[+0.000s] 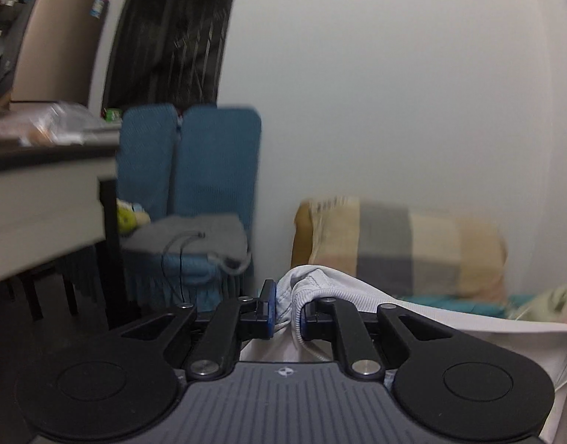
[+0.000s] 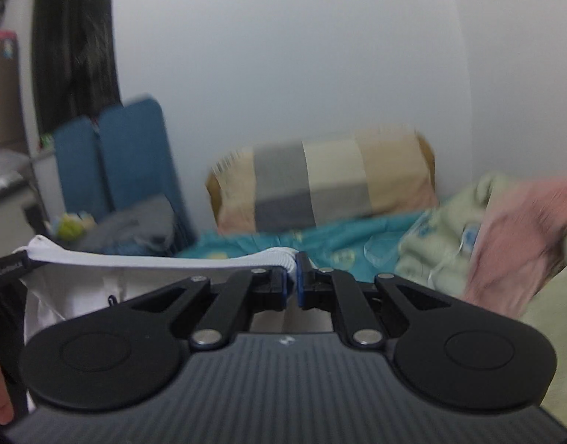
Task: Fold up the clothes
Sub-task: 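Lower the T-shirt flat onto the bed and open both grippers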
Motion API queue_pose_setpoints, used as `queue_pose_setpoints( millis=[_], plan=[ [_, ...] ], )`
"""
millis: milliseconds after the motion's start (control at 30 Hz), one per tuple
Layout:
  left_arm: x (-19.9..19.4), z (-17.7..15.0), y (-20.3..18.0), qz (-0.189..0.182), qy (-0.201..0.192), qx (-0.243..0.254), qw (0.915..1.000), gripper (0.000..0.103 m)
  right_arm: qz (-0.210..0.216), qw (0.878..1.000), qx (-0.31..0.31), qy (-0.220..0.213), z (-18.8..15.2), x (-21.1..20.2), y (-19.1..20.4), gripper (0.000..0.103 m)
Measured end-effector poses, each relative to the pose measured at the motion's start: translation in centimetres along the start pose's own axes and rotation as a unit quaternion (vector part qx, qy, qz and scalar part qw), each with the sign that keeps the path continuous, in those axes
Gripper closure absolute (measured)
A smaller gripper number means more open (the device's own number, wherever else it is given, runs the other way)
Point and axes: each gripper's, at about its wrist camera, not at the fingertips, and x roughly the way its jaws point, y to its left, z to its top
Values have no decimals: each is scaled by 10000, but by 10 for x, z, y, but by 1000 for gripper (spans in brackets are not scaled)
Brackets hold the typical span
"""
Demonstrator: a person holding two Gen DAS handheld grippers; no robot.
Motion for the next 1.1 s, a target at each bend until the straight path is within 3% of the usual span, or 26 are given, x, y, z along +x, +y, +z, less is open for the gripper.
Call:
queue_pose_setpoints(
  millis=[167, 300, 400, 433, 467, 567, 700, 833, 1100],
  plan=[
    [124, -93, -12, 128, 804, 235, 9964, 89, -38, 9958, 135, 903, -76, 122, -24, 95],
    [175, -141, -8, 175, 1303, 260, 9910, 81, 51, 9903, 250, 1366, -110, 160, -35, 95],
    [184, -148, 1, 185, 1486, 197, 9885, 64, 171, 9889, 411, 1419, -110, 162, -42, 92],
    [182, -147, 5, 130, 1510, 171, 9883, 54, 205, 9884, 394, 1451, -108, 161, -41, 90],
    [177, -144, 10, 61, 1536, 118, 9880, 42, 240, 9876, 394, 1500, -105, 158, -41, 80],
    [148, -131, 26, -8, 1519, -45, 9884, 19, 367, 9868, 495, 1495, -95, 139, -41, 54],
    [93, -116, 44, -103, 1467, 97, 9891, 15, 521, 9880, 589, 1330, -79, 87, -41, 54],
    [13, -100, 57, -239, 1402, 203, 9896, 13, 610, 9879, 797, 1186, -75, 10, -43, 54],
    [-196, -97, 50, -738, 894, 732, 9906, 8, 683, 9875, 911, 1085, -94, -141, -47, 54]
  ],
)
